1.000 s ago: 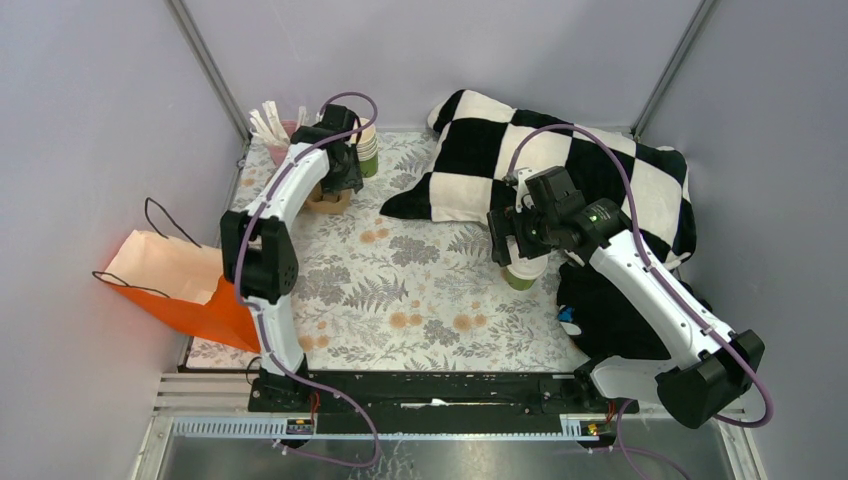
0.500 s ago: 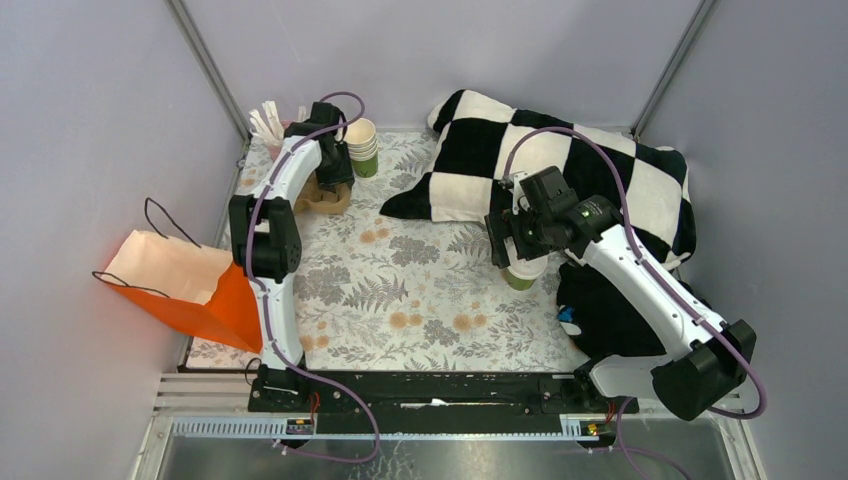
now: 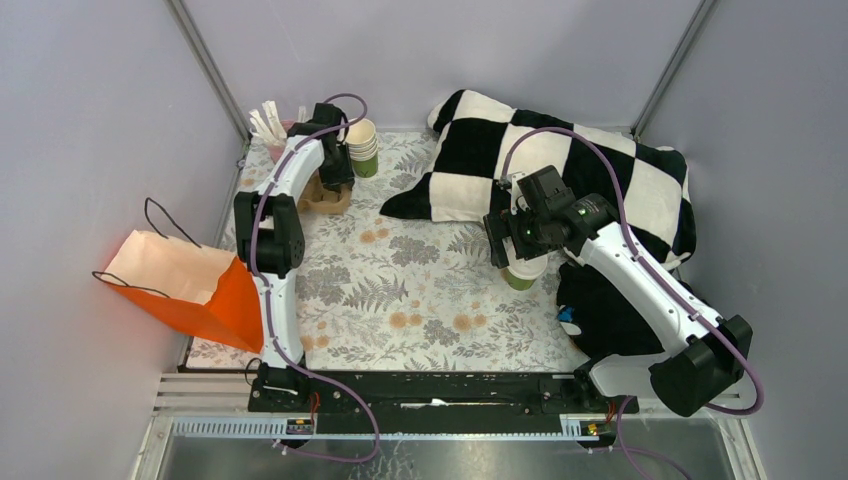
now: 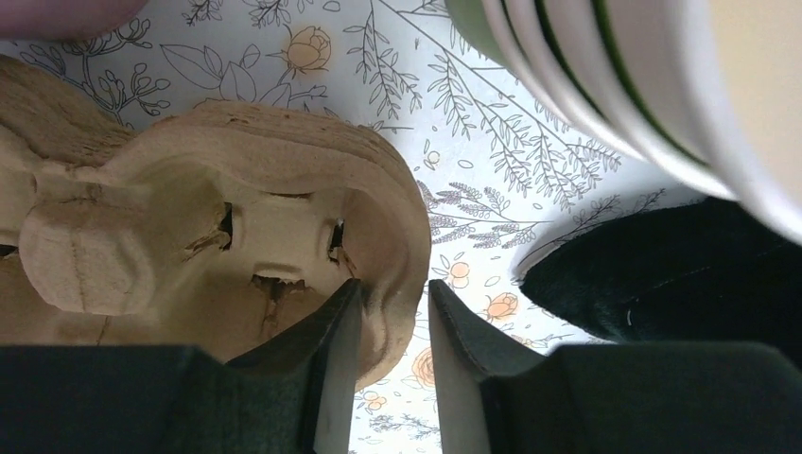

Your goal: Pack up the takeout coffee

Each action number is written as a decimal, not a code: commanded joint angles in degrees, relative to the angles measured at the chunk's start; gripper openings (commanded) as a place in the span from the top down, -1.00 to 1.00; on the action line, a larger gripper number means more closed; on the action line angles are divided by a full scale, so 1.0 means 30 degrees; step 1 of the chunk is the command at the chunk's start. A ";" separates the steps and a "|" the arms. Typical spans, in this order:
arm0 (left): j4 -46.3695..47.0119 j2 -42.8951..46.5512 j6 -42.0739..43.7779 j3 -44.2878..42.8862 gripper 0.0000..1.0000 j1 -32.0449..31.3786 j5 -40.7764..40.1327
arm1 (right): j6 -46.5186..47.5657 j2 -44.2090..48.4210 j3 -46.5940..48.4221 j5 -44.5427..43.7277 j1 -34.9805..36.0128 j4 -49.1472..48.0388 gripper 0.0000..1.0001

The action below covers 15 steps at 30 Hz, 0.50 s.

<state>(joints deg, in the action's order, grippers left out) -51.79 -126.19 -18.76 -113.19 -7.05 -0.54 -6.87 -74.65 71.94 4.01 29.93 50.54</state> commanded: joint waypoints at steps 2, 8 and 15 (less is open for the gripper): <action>0.0286 -0.0054 0.0329 -0.1296 0.35 0.0123 0.0431 | 0.0264 0.0040 0.0666 -0.0057 -0.0079 -0.0032 -0.99; 0.0237 0.0134 0.0322 -0.1259 0.37 0.0130 0.0509 | 0.0270 0.0016 0.0577 0.0091 -0.0091 -0.0134 -0.99; 0.0125 0.0052 0.0337 -0.1119 0.49 0.0123 0.0643 | 0.0270 0.0026 0.0453 0.0243 -0.0075 -0.0193 -0.99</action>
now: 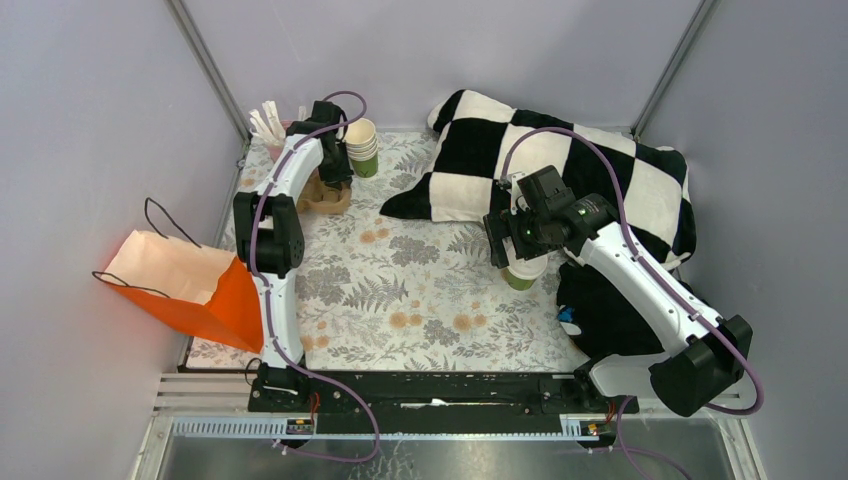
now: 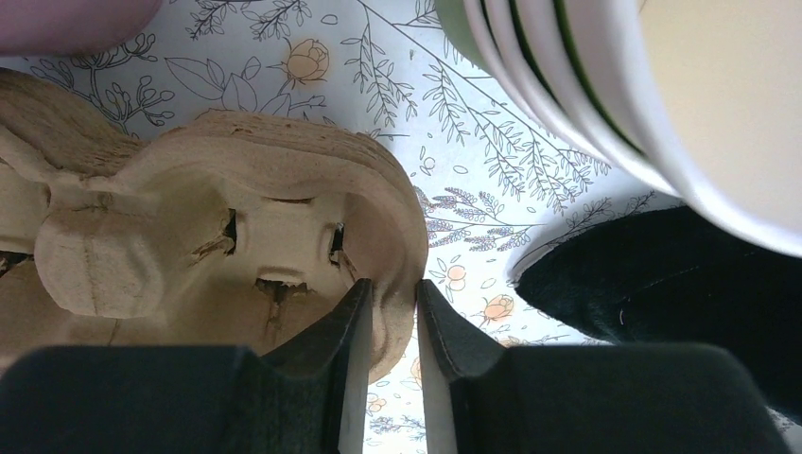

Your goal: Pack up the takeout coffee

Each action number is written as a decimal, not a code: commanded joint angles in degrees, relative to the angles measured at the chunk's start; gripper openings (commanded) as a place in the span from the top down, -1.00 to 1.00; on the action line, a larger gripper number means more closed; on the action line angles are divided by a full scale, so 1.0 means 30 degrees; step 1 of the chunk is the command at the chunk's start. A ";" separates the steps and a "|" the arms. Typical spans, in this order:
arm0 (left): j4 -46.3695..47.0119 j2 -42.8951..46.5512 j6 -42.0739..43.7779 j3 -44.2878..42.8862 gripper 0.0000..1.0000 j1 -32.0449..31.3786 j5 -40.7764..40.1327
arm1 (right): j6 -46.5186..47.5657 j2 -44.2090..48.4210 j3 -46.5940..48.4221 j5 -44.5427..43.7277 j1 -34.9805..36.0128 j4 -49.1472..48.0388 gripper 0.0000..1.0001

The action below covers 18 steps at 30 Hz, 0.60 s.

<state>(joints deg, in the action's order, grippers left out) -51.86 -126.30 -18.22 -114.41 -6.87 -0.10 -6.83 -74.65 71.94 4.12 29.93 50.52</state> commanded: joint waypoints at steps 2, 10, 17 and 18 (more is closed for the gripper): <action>0.0147 0.0095 0.0155 -0.0634 0.53 0.0065 0.0590 | 0.0255 0.0069 0.0453 0.0201 -0.0099 -0.0192 -0.99; 0.0117 0.0479 0.0263 -0.0639 0.68 0.0065 0.0664 | 0.0255 0.0099 0.0452 0.0209 -0.0082 -0.0250 -0.99; -0.0550 0.1161 0.0932 -0.0867 0.84 0.0065 0.0236 | 0.0227 0.0100 0.0422 0.0263 -0.0101 -0.0382 -0.99; -0.0658 0.1233 0.1032 -0.0866 0.86 0.0065 0.0135 | 0.0226 0.0099 0.0473 0.0292 -0.0082 -0.0402 -0.99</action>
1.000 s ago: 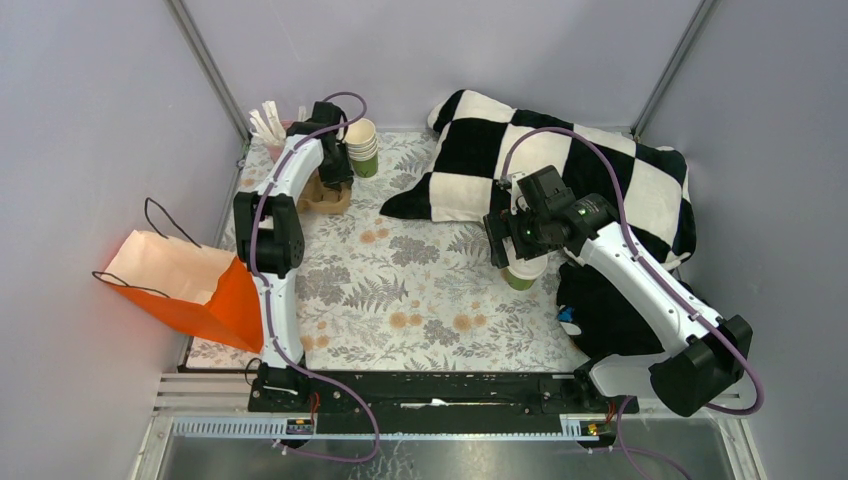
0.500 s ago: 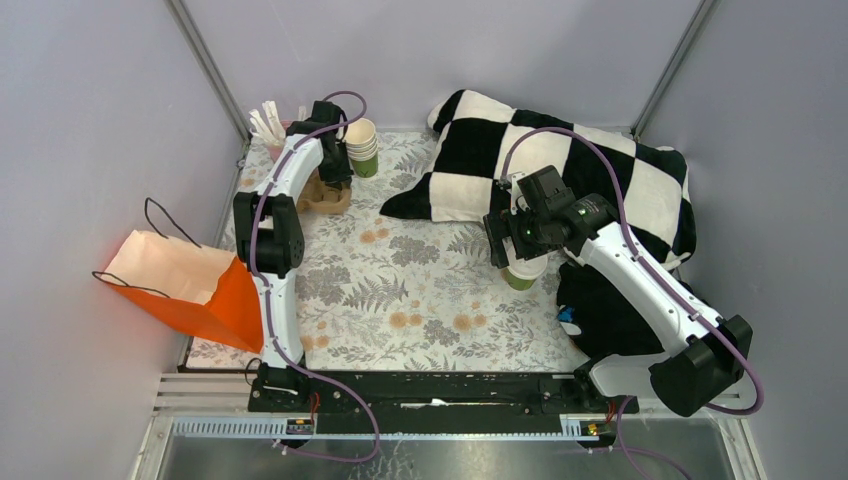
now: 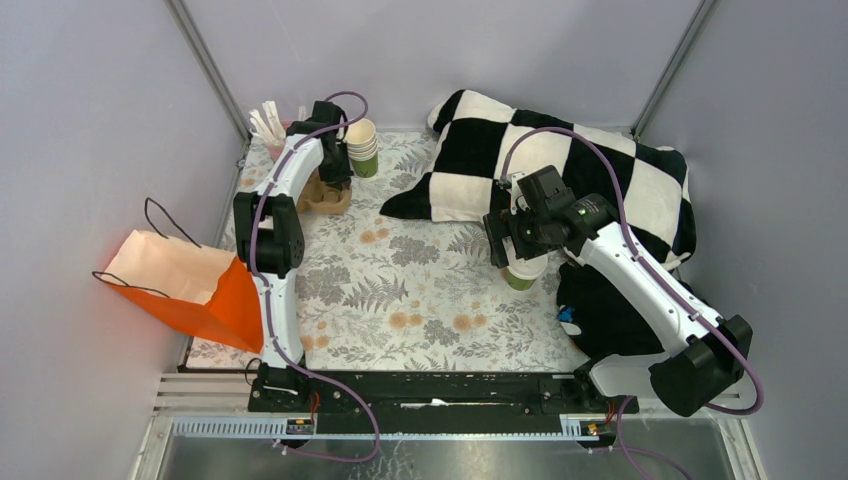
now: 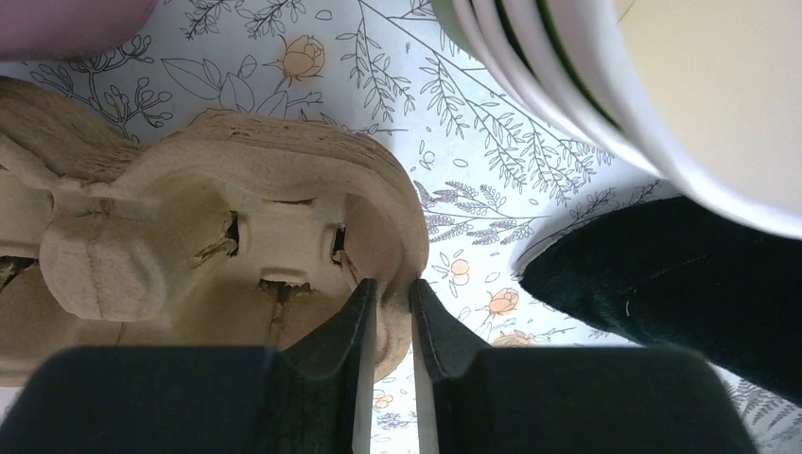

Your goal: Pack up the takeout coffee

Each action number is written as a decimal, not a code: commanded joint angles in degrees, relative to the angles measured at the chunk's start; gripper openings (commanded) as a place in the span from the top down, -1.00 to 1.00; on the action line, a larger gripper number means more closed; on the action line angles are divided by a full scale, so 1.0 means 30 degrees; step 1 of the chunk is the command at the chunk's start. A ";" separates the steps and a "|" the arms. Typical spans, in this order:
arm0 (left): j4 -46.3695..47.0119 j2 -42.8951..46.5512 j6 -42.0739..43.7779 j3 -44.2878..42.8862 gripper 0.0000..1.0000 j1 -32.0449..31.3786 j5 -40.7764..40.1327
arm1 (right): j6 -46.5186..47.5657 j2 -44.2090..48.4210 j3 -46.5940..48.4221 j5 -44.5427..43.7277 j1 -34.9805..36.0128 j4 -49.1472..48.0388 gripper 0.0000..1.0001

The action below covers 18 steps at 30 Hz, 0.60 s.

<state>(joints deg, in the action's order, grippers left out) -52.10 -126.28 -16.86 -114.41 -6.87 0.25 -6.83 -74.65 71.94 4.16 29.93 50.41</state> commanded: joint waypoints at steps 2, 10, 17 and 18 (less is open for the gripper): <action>-0.0703 0.1486 0.0758 -0.0674 0.95 0.0072 -0.0274 | 0.0226 0.0099 0.0510 0.0308 -0.0095 -0.0384 -0.99; -0.0711 0.2337 0.1021 -0.0329 1.00 0.0014 -0.1373 | 0.0168 0.0156 0.0512 0.0515 -0.0078 -0.0478 -0.99; -0.0652 0.2653 0.0510 -0.0280 1.00 -0.0531 -0.1040 | 0.0038 0.0270 0.0370 0.0633 -0.0101 -0.0598 -0.99; -0.0498 0.2600 0.0382 -0.0229 1.00 -0.0555 -0.0540 | 0.0012 0.0274 0.0336 0.0659 -0.0082 -0.0614 -0.99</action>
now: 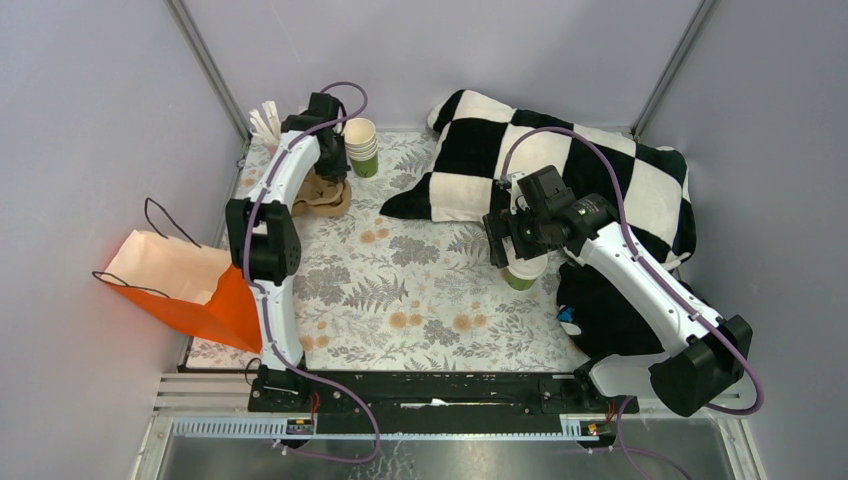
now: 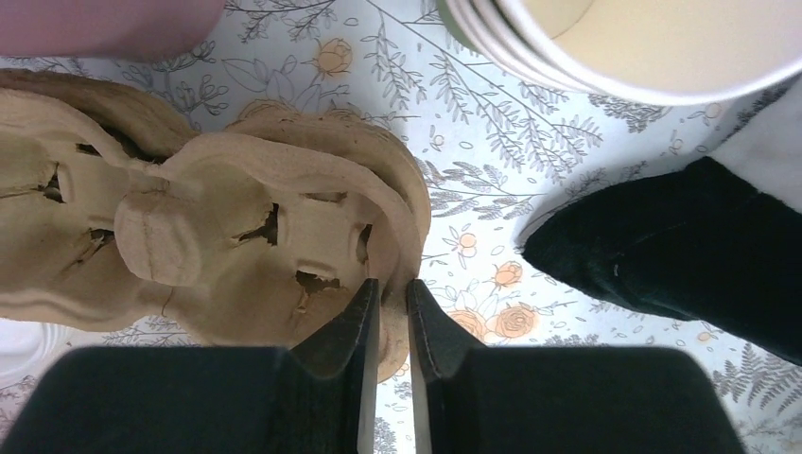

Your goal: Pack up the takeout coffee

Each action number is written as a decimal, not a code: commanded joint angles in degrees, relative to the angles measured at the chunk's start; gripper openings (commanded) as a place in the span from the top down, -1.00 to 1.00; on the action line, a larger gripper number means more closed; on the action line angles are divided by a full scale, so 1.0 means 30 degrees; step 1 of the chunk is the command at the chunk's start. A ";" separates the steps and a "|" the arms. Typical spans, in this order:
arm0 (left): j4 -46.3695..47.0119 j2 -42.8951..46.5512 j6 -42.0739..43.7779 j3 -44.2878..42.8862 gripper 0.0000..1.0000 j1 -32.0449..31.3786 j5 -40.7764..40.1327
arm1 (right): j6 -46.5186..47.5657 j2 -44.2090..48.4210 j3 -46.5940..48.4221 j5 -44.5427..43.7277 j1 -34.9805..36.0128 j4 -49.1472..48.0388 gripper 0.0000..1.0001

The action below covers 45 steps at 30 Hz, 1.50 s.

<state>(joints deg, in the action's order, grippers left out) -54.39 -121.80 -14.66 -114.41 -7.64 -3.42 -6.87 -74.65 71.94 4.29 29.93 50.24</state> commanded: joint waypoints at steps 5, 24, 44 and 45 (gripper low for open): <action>0.0183 0.1175 -0.1072 -0.0416 1.00 -0.0580 0.0041 | 0.0021 0.0330 0.0393 0.0623 -0.0087 -0.0504 -0.99; -0.1816 0.2823 0.1036 -0.0526 1.00 -0.6268 -1.5283 | 0.0006 0.0675 0.0247 0.0824 -0.0092 -0.0635 -0.99; -0.4919 0.5033 -0.1771 -0.3925 1.00 -0.8206 -1.7368 | -0.0553 0.1050 0.0371 0.1420 -0.0080 -0.0833 -0.99; -0.5654 0.5059 -0.2663 -0.4683 1.00 -0.8169 -1.6543 | -0.0639 0.1038 0.0454 0.1470 -0.0076 -0.0870 -0.99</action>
<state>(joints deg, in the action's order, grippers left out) -64.79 -110.54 -14.76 -119.96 -32.27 -55.88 -7.68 -73.21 71.94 7.20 29.93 48.97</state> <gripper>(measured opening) 0.008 0.994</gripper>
